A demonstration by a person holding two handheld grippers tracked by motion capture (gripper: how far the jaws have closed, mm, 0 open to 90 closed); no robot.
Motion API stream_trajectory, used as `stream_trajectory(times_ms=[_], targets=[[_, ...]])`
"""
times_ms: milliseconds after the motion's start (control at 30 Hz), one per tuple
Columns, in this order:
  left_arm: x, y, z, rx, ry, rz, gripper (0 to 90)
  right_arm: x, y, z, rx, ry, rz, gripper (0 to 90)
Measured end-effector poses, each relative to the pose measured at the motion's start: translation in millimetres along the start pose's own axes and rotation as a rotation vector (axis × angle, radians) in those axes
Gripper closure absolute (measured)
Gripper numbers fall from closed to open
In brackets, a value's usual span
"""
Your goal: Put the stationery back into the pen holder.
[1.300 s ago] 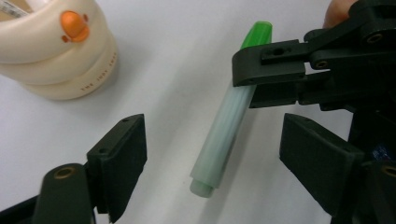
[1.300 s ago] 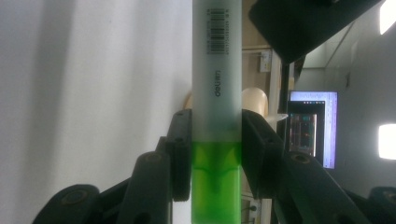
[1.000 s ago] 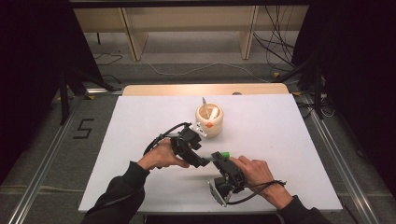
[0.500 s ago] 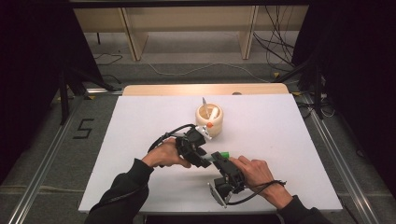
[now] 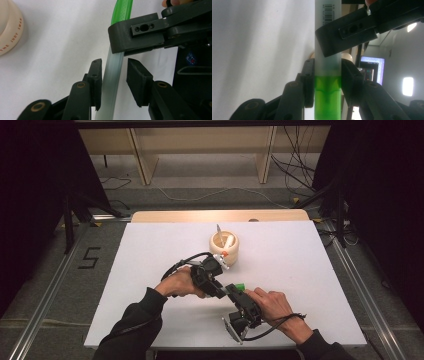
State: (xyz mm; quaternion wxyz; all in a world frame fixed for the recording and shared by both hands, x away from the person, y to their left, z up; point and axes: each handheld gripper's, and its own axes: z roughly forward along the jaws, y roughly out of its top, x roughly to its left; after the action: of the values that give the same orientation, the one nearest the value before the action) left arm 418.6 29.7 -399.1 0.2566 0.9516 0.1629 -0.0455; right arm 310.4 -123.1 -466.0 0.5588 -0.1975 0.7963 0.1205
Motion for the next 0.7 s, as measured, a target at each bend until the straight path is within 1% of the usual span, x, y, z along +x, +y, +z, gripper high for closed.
stream_trajectory(times_ms=[167,233,300,367,500,633,667,700], targets=[[-0.2,0.8,1.2,0.008,-0.010,-0.002,67.6,0.0,0.2,-0.5,-0.005,0.002,-0.007,67.3],[0.5,1.3,1.5,0.019,-0.013,0.006,68.3,0.5,0.3,-0.7,-0.006,0.003,-0.009,67.3],[0.4,1.5,2.3,0.024,-0.013,0.007,69.2,0.5,0.4,-0.7,-0.009,0.002,-0.017,67.3],[1.0,2.0,2.6,0.033,-0.014,0.009,70.3,1.0,0.7,-0.8,-0.009,0.002,-0.015,67.3],[0.9,2.4,3.2,0.037,-0.035,0.015,73.5,1.5,0.5,-0.4,-0.006,0.001,-0.024,67.3],[0.6,2.2,3.4,0.040,-0.042,0.011,76.0,2.6,0.5,-0.7,-0.008,-0.004,-0.033,67.1],[0.7,1.9,3.4,0.039,-0.047,0.009,76.3,2.7,0.6,-0.9,-0.009,-0.003,-0.033,67.0],[1.0,1.6,3.6,0.036,-0.052,0.007,76.4,2.2,1.0,-1.5,-0.003,0.009,-0.032,66.8]])
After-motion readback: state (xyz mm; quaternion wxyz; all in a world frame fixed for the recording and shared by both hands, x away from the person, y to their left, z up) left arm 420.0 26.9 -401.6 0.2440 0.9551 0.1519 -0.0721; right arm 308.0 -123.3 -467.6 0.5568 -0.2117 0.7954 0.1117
